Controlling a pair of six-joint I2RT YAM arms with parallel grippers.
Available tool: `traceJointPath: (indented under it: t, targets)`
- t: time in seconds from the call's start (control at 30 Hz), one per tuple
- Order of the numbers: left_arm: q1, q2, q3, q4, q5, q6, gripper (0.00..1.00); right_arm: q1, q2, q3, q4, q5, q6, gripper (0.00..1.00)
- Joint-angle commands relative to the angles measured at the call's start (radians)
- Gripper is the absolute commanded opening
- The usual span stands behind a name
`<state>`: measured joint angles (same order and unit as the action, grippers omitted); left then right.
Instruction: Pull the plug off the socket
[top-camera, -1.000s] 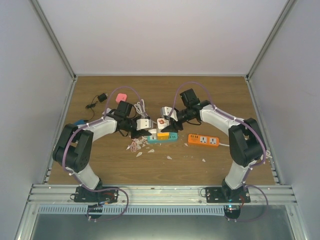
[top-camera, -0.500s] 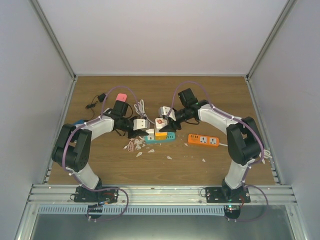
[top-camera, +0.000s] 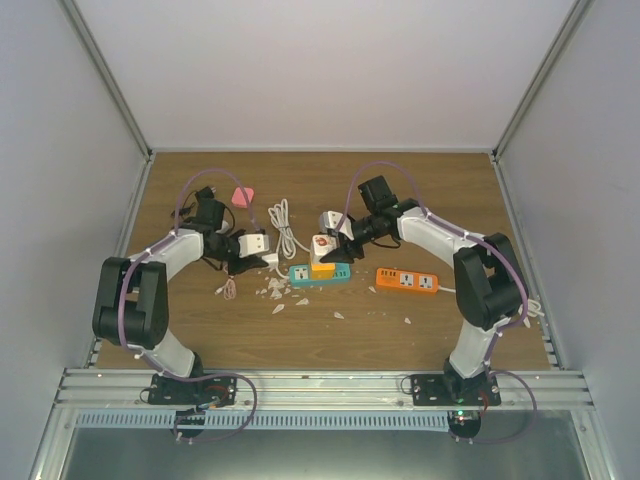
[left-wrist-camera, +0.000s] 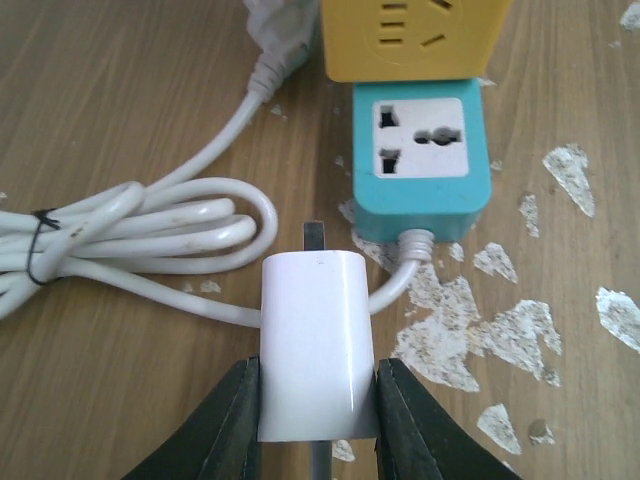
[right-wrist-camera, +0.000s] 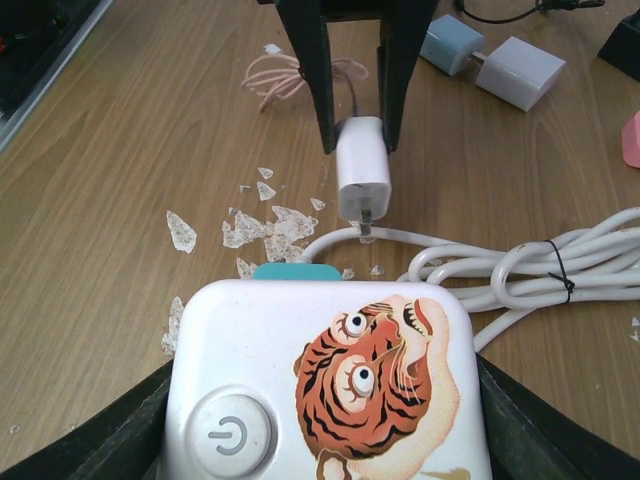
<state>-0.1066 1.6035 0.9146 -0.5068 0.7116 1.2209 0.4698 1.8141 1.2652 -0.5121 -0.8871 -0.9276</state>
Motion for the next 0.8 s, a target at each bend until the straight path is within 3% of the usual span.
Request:
traceJointPath:
  t: [0.0,0.53,0.77]
  targets:
    - [0.006,-0.039,-0.012,-0.083,-0.002,0.066,0.09,-0.02,0.042,-0.035,-0.141,0.174,-0.013,0.0]
    - [0.386,-0.091,-0.062,-0.26,-0.072,0.306,0.1,-0.019,0.042,-0.032,-0.141,0.17,-0.014,0.01]
    - [0.451,-0.125,-0.148,-0.104,-0.081,0.269,0.12,-0.019,0.042,-0.032,-0.139,0.167,-0.013,0.01]
